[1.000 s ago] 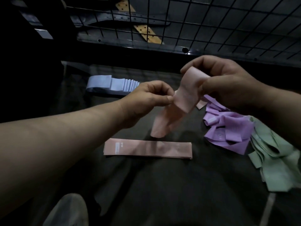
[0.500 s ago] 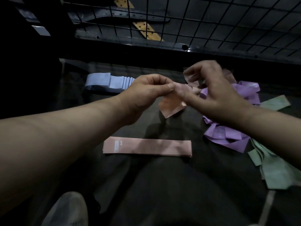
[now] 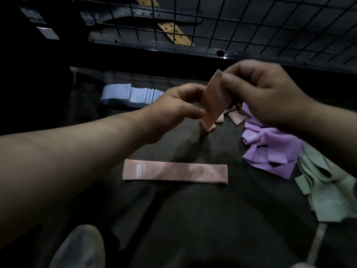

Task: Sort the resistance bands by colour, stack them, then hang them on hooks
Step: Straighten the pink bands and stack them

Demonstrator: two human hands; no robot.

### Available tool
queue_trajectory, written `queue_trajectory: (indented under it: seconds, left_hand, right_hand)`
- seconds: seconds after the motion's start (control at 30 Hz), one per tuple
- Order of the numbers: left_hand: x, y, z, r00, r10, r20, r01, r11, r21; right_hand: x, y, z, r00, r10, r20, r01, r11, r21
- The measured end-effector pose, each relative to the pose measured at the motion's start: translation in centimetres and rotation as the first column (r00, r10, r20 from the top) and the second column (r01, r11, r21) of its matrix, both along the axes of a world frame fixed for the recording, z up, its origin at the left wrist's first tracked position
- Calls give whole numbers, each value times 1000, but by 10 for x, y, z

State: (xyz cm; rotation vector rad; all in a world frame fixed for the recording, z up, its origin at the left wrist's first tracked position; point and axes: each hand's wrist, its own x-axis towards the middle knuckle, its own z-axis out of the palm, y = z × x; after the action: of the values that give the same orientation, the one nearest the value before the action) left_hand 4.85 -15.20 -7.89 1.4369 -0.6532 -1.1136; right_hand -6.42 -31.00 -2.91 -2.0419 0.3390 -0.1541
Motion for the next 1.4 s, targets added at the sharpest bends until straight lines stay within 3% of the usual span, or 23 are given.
queue_trajectory:
  seconds: [0.13,0.23,0.37,0.43,0.57,0.63,0.67,0.73,0.8,0.83,0.93,1.0,1.07,1.13,1.2,1.27,1.4]
  left_hand:
    - [-3,2,-3,999,-46,-20,47,996,77]
    - [1,14,-15,994,-110,-16,111,982,155]
    - [4,32,-25,986,-112,-123,143,948,283]
    - [5,38,-29,991,-103,-91,128,933,335]
    - [3,38,-36,994,-39,106,-17,875,484]
    - [-3,30,-29,980,78,182,-154,880,450]
    - [-5,25,-22,981,140,138,-184,898,400]
    - [-9,14,0,974,202,-106,-161,939,305]
    - [-10,8,19,935,176,-308,-99,963,251]
    - [-10,7,25,931,149,-334,-72,970,233]
    - [-15,8,32,978,75,-193,-32,976,215]
    - [-16,9,31,998,64,-4,-60,960,275]
    - [-12,11,30,994,31,101,-62,943,326]
    - [-7,11,34,988,-63,139,17,952,306]
    - [0,12,44,981,-113,159,72,968,242]
    - [8,14,54,976,-78,205,37,980,196]
    - [29,27,52,963,161,218,-198,967,160]
  right_hand:
    - [7,-9,15,975,-220,13,211,948,237]
    - [10,-19,17,916,-400,20,374,873,313]
    - [7,-39,6,788,-613,-56,577,703,416]
    - [3,-43,2,762,-644,-65,615,688,385]
    - [-3,-32,3,841,-541,13,522,818,243]
    - [-4,-16,3,901,-430,49,409,883,230]
    - [-4,-7,0,940,-336,53,324,932,163]
    - [-6,9,-13,991,-133,4,132,991,32]
    - [-8,20,-25,996,16,-85,-16,1000,0]
    - [-9,23,-28,988,76,-131,-75,997,11]
    - [-7,24,-30,963,163,-212,-142,984,111]
    - [-3,20,-30,975,73,-210,-21,971,238]
    - [-2,9,-33,987,-4,-161,43,970,238]
    - [-3,1,-33,973,142,-180,-121,985,124]
    - [-6,-1,-35,918,316,-240,-273,941,198]
    - [-6,0,-40,886,359,-294,-286,922,262]
    - [-13,-5,-51,854,354,-382,-321,935,150]
